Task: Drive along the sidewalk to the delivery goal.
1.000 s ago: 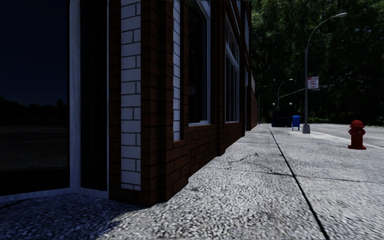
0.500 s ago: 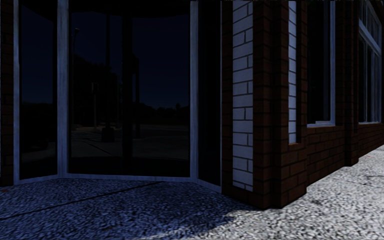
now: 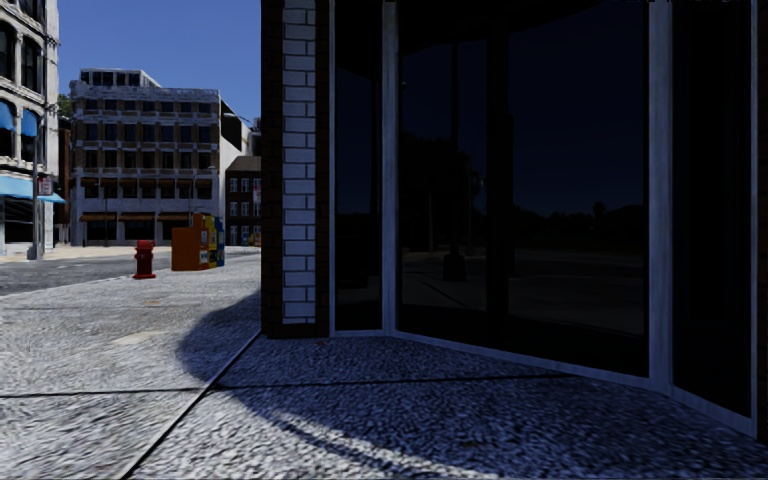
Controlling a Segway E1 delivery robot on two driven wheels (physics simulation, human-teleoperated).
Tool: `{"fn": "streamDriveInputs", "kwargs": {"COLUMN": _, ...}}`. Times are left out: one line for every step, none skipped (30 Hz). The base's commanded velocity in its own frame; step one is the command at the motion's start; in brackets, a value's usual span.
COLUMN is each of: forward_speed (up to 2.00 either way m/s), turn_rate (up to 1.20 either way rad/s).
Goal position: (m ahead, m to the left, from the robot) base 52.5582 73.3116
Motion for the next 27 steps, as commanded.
{"fn": "streamDriveInputs", "kwargs": {"forward_speed": 0.00, "turn_rate": 1.20}}
{"fn": "streamDriveInputs", "kwargs": {"forward_speed": 0.00, "turn_rate": 1.20}}
{"fn": "streamDriveInputs", "kwargs": {"forward_speed": 0.00, "turn_rate": 1.20}}
{"fn": "streamDriveInputs", "kwargs": {"forward_speed": 0.00, "turn_rate": 1.20}}
{"fn": "streamDriveInputs", "kwargs": {"forward_speed": 0.00, "turn_rate": 1.20}}
{"fn": "streamDriveInputs", "kwargs": {"forward_speed": 0.00, "turn_rate": 1.20}}
{"fn": "streamDriveInputs", "kwargs": {"forward_speed": 0.00, "turn_rate": 1.20}}
{"fn": "streamDriveInputs", "kwargs": {"forward_speed": 0.00, "turn_rate": 1.20}}
{"fn": "streamDriveInputs", "kwargs": {"forward_speed": 0.00, "turn_rate": 1.20}}
{"fn": "streamDriveInputs", "kwargs": {"forward_speed": 0.00, "turn_rate": 1.20}}
{"fn": "streamDriveInputs", "kwargs": {"forward_speed": 0.00, "turn_rate": 1.20}}
{"fn": "streamDriveInputs", "kwargs": {"forward_speed": 0.00, "turn_rate": 1.20}}
{"fn": "streamDriveInputs", "kwargs": {"forward_speed": 0.00, "turn_rate": 1.20}}
{"fn": "streamDriveInputs", "kwargs": {"forward_speed": 0.00, "turn_rate": 1.10}}
{"fn": "streamDriveInputs", "kwargs": {"forward_speed": 0.00, "turn_rate": 0.98}}
{"fn": "streamDriveInputs", "kwargs": {"forward_speed": 0.00, "turn_rate": 0.97}}
{"fn": "streamDriveInputs", "kwargs": {"forward_speed": 0.00, "turn_rate": 1.06}}
{"fn": "streamDriveInputs", "kwargs": {"forward_speed": 0.00, "turn_rate": 1.20}}
{"fn": "streamDriveInputs", "kwargs": {"forward_speed": 0.00, "turn_rate": 1.20}}
{"fn": "streamDriveInputs", "kwargs": {"forward_speed": 0.00, "turn_rate": 1.20}}
{"fn": "streamDriveInputs", "kwargs": {"forward_speed": 0.00, "turn_rate": 1.20}}
{"fn": "streamDriveInputs", "kwargs": {"forward_speed": 0.00, "turn_rate": 1.20}}
{"fn": "streamDriveInputs", "kwargs": {"forward_speed": 0.00, "turn_rate": 1.20}}
{"fn": "streamDriveInputs", "kwargs": {"forward_speed": 0.00, "turn_rate": 1.20}}
{"fn": "streamDriveInputs", "kwargs": {"forward_speed": 0.00, "turn_rate": 1.20}}
{"fn": "streamDriveInputs", "kwargs": {"forward_speed": 0.00, "turn_rate": 1.18}}
{"fn": "streamDriveInputs", "kwargs": {"forward_speed": 0.00, "turn_rate": 0.75}}
